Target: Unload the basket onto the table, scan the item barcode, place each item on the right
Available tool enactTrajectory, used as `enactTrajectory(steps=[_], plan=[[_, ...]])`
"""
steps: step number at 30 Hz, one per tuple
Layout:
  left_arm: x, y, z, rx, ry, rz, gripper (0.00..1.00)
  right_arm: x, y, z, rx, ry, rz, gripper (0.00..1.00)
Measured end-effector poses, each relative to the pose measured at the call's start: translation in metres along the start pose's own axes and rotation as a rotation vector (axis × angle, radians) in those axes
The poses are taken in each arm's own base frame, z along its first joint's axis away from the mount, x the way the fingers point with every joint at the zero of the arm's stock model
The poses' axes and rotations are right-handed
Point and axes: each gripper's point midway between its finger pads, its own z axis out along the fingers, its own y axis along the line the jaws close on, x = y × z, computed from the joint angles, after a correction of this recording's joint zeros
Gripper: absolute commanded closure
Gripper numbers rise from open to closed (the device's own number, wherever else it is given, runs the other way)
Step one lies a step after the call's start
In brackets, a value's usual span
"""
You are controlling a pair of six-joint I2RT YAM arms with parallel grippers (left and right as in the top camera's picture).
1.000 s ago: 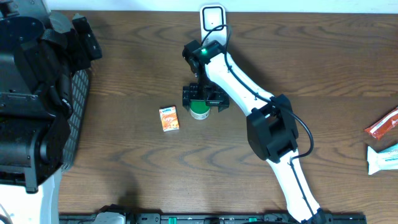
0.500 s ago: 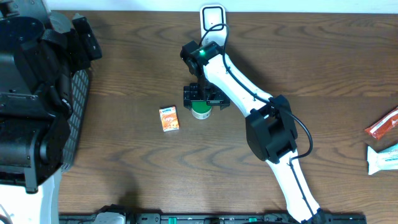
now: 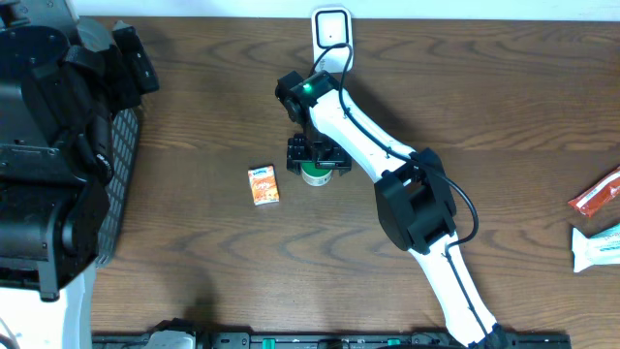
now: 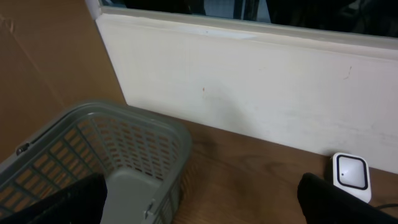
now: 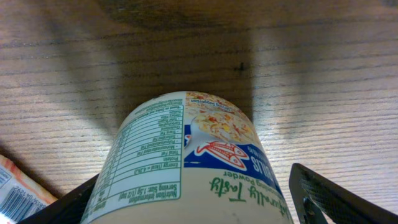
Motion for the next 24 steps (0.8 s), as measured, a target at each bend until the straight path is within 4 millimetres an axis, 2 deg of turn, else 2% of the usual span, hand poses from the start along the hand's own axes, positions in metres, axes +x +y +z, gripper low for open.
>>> enactTrajectory(steps=[3,12,19,24], plan=[[0.000,0.000,0.000,0.000,0.000,-0.001,0.02,-0.001,0.000,0.000,-0.001,-0.002,0.017,0.21],[0.000,0.000,0.000,0.000,0.000,0.000,0.02,-0.003,0.002,0.000,-0.008,-0.013,0.059,0.45],[0.000,0.000,0.000,0.000,0.000,0.000,0.02,-0.002,0.000,-0.001,-0.002,-0.003,0.048,0.53],[0.000,0.000,0.000,0.000,0.000,0.000,0.02,0.004,-0.011,-0.002,0.027,0.044,0.052,0.53]])
